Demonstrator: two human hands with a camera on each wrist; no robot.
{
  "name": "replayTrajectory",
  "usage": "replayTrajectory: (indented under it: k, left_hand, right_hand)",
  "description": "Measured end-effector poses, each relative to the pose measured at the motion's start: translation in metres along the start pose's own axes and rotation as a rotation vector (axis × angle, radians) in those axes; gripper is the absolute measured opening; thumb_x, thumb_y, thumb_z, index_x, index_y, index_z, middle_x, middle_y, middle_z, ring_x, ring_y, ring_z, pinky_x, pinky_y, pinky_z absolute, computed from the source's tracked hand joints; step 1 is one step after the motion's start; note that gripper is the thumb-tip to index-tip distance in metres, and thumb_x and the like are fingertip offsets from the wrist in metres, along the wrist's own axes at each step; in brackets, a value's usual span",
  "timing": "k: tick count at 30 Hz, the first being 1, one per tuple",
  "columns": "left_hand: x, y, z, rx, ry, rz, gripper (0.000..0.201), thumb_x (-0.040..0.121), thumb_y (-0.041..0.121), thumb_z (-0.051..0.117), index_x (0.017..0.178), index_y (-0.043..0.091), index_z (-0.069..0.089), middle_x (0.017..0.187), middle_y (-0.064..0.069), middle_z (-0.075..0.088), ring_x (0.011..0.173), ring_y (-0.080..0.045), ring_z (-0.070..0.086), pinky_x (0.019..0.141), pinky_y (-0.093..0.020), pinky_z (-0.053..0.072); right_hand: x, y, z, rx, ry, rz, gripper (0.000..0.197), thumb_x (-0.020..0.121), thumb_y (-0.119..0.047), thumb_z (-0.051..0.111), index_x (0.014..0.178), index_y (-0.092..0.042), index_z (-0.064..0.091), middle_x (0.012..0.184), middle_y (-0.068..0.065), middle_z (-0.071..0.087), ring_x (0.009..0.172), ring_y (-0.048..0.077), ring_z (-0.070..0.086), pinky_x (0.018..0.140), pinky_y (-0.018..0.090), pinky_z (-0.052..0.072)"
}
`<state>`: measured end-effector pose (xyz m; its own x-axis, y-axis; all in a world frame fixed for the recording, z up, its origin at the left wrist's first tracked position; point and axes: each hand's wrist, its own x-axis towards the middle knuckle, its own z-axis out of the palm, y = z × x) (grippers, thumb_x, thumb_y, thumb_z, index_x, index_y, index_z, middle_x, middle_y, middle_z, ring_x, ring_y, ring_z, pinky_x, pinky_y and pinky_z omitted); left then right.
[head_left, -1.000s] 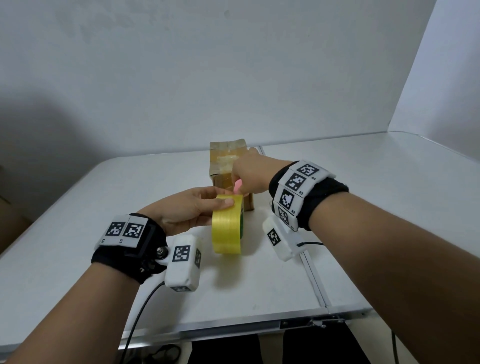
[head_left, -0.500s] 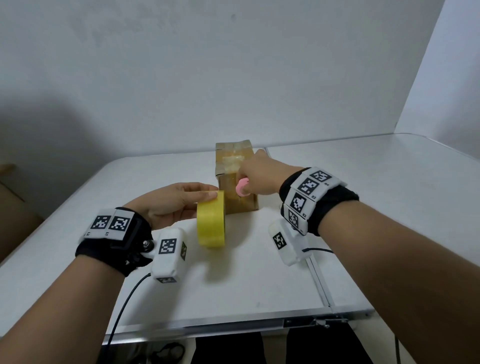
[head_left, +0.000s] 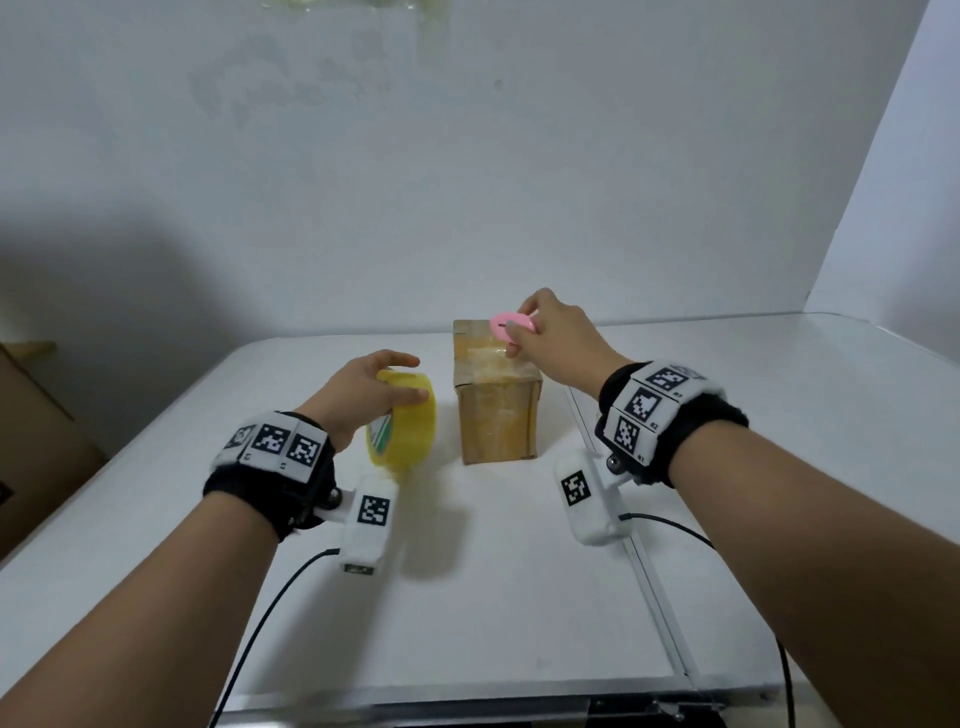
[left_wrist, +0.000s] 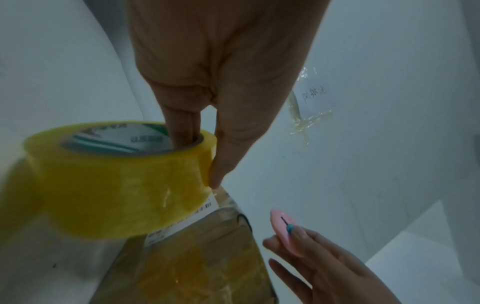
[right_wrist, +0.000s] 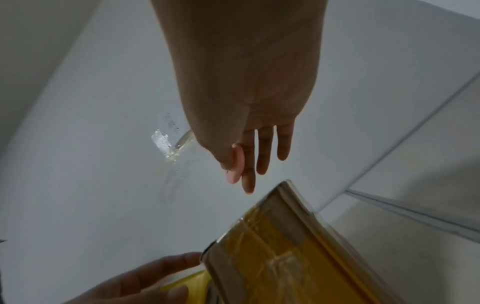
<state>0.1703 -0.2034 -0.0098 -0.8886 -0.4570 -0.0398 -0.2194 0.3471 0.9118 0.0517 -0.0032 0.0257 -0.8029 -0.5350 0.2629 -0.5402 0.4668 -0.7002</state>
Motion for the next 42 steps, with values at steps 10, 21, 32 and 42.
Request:
replayTrajectory:
  k: [10,21,32,42]
  left_hand:
    - [0.02,0.009,0.016,0.266,0.067,-0.003,0.036,0.087,0.041,0.058,0.118,0.024,0.064,0.137,-0.011,0.042,0.118,-0.03,0.049,0.103,-0.043,0.042]
    - [0.026,0.022,0.041,0.594,-0.007,-0.035,0.079,0.079,0.074,0.043,0.134,0.018,0.052,0.134,-0.014,0.035,0.101,-0.023,0.051,0.087,-0.033,0.043]
    - [0.016,0.027,0.048,0.685,0.01,0.02,0.05,0.097,0.052,0.035,0.139,0.027,0.046,0.14,-0.017,0.045,0.134,-0.031,0.033,0.095,-0.033,0.042]
    - [0.021,0.025,0.052,0.628,-0.004,-0.036,0.077,0.082,0.073,0.039,0.134,0.018,0.051,0.135,-0.015,0.035,0.107,-0.026,0.051,0.096,-0.038,0.045]
  right_hand:
    - [0.027,0.016,0.025,0.234,-0.129,0.213,0.031,0.09,-0.023,0.063,0.118,-0.011,0.067,0.116,0.003,0.063,0.105,0.016,0.056,0.096,0.031,0.045]
    - [0.008,0.05,0.025,0.338,-0.12,0.294,0.087,0.08,-0.069,0.052,0.144,-0.012,0.04,0.148,0.007,0.046,0.126,0.023,0.054,0.105,0.037,0.047]
    - [-0.009,0.066,0.033,0.213,-0.364,0.248,0.057,0.078,-0.049,0.072,0.124,-0.017,0.063,0.119,0.002,0.07,0.111,0.018,0.066,0.096,0.035,0.054]
    - [-0.007,0.068,0.041,0.012,-0.336,0.208,0.064,0.07,-0.035,0.081,0.124,-0.013,0.055,0.115,0.006,0.068,0.098,0.024,0.071,0.08,0.042,0.062]
